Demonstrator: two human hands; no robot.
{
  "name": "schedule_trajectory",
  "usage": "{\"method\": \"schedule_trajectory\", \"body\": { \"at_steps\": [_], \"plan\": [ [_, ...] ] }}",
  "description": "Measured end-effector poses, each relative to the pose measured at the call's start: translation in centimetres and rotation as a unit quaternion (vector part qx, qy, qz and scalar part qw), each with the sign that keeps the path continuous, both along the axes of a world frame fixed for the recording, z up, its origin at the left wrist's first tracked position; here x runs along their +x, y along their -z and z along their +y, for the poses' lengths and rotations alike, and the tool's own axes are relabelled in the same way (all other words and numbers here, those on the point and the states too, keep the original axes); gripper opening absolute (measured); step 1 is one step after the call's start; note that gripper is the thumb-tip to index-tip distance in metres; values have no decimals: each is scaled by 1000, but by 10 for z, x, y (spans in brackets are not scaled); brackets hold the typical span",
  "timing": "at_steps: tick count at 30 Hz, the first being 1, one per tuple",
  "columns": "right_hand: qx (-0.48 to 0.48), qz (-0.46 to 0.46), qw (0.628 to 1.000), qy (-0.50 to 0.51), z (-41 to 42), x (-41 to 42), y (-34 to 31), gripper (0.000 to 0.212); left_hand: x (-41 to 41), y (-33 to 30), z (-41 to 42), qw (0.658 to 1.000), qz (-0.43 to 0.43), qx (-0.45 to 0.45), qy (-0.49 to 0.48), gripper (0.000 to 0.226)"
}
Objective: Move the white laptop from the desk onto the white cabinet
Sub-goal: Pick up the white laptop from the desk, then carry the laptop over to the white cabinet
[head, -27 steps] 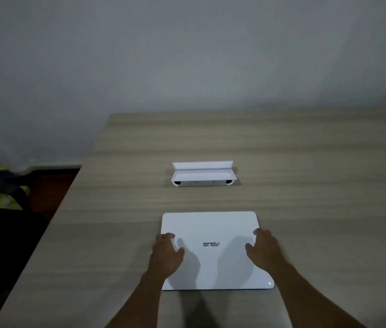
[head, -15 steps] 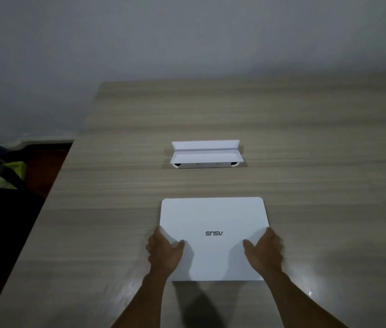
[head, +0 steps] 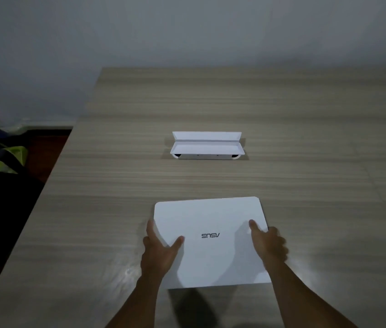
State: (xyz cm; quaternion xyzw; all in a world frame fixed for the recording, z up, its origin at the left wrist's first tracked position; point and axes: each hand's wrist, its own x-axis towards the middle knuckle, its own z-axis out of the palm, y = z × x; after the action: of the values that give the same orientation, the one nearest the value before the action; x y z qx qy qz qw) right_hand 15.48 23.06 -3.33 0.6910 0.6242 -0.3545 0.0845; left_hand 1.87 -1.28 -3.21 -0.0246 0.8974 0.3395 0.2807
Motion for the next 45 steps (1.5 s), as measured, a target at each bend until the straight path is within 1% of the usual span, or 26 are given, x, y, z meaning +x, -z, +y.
{"method": "schedule_trajectory", "body": {
  "at_steps": [4, 8, 13, 17, 19, 21, 22, 25, 27, 28, 32, 35, 39, 42, 45],
  "plan": [
    [-92, 80, 992, -19, -7, 20, -3, 80, 25, 1, -35, 1000, -7, -1, -2, 102],
    [-109, 152, 982, -34, -36, 44, -4, 63, 45, 2, -76, 1000, -16, 15, 3, 99],
    [-148, 197, 966, -84, -69, 57, -6, 48, 97, -1, -125, 996, -11, 31, -87, 100],
    [-166, 219, 949, -152, -92, 52, -11, 39, 145, -4, -163, 982, -6, 62, -176, 97],
    [-175, 224, 938, -198, -107, 50, -16, 40, 169, -6, -180, 972, 9, 81, -220, 95],
    [-187, 243, 919, -249, -123, 49, -18, 42, 194, -9, -197, 958, 29, 95, -269, 92],
    [-190, 257, 907, -276, -131, 48, -19, 46, 203, -10, -205, 950, 35, 103, -292, 92],
    [-201, 283, 876, -335, -160, 47, -26, 66, 227, -14, -232, 924, 46, 150, -350, 94],
    [-208, 294, 854, -376, -183, 48, -32, 75, 239, -17, -256, 915, 60, 162, -366, 94],
    [-206, 297, 844, -397, -196, 48, -35, 76, 243, -19, -270, 913, 65, 161, -368, 94],
    [-193, 310, 819, -443, -251, 45, -47, 72, 262, -21, -324, 904, 93, 170, -382, 93],
    [-197, 319, 801, -466, -299, 41, -59, 72, 278, -22, -367, 896, 123, 142, -403, 92],
    [-204, 317, 771, -513, -369, 38, -67, 74, 299, -25, -431, 870, 158, 129, -449, 89],
    [-206, 311, 755, -539, -424, 36, -70, 74, 317, -29, -480, 854, 160, 118, -481, 90],
    [-215, 309, 732, -568, -480, 36, -74, 73, 340, -32, -524, 830, 168, 109, -520, 88]
  ]
}}
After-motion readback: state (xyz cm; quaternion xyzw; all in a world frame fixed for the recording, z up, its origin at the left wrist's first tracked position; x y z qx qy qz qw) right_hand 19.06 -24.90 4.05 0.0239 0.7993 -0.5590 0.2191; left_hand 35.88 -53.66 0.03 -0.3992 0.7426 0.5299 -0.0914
